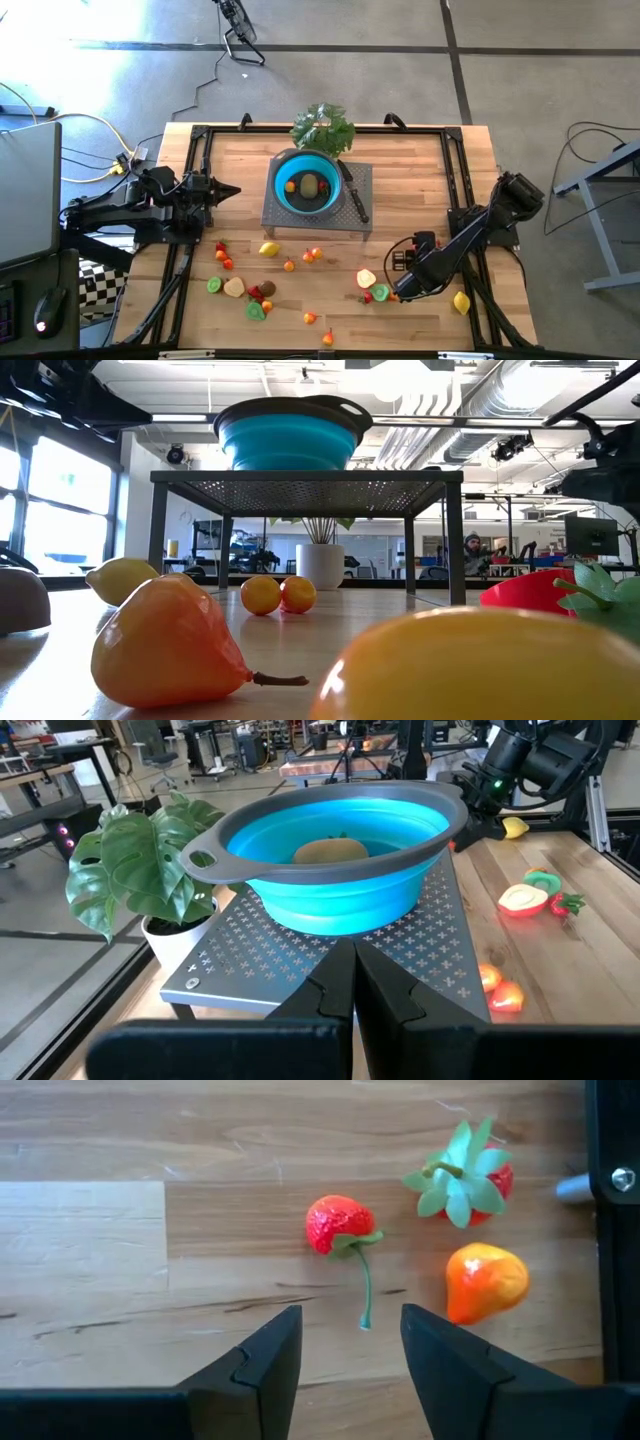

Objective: Pick & Place Fruit
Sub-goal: Put the strawberry into the blue strainer bowl on to the shelf

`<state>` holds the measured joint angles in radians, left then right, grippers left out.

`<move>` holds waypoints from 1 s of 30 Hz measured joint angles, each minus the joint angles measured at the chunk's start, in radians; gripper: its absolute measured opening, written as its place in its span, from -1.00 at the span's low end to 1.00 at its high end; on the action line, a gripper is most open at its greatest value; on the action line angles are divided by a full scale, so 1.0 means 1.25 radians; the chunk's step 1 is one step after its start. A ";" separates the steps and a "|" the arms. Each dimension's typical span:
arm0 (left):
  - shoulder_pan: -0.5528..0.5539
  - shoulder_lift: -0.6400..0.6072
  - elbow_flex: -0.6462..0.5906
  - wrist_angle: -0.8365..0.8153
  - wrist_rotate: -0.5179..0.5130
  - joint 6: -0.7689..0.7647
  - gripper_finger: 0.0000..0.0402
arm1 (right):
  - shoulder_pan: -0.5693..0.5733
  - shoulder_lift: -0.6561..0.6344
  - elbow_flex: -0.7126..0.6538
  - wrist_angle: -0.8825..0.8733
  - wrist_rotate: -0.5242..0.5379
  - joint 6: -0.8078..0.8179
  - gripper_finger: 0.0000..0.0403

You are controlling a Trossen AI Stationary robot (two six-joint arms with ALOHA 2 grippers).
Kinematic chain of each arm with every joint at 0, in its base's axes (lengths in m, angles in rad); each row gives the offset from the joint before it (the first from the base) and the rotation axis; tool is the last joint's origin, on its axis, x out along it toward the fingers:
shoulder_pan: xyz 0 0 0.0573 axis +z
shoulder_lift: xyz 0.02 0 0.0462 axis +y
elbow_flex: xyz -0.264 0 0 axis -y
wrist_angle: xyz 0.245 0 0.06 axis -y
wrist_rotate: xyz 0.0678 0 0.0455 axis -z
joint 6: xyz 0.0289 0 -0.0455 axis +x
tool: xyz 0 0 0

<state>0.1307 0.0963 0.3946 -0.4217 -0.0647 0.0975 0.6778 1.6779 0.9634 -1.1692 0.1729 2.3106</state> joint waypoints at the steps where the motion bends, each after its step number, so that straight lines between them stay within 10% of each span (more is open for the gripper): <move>1: 0.000 0.000 0.000 0.000 0.000 0.000 -1.00 | 0.000 0.000 0.000 0.000 0.006 -0.001 -0.18; 18: 0.000 0.000 0.000 0.000 0.000 0.000 -1.00 | 0.002 0.076 0.000 0.001 0.009 -0.010 -0.21; 30: 0.000 0.000 0.000 0.000 0.000 0.000 -1.00 | 0.002 0.076 0.000 0.003 0.009 -0.010 -0.68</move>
<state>0.1307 0.0964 0.3946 -0.4217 -0.0647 0.0975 0.6804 1.7733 0.9634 -1.1656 0.1841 2.2986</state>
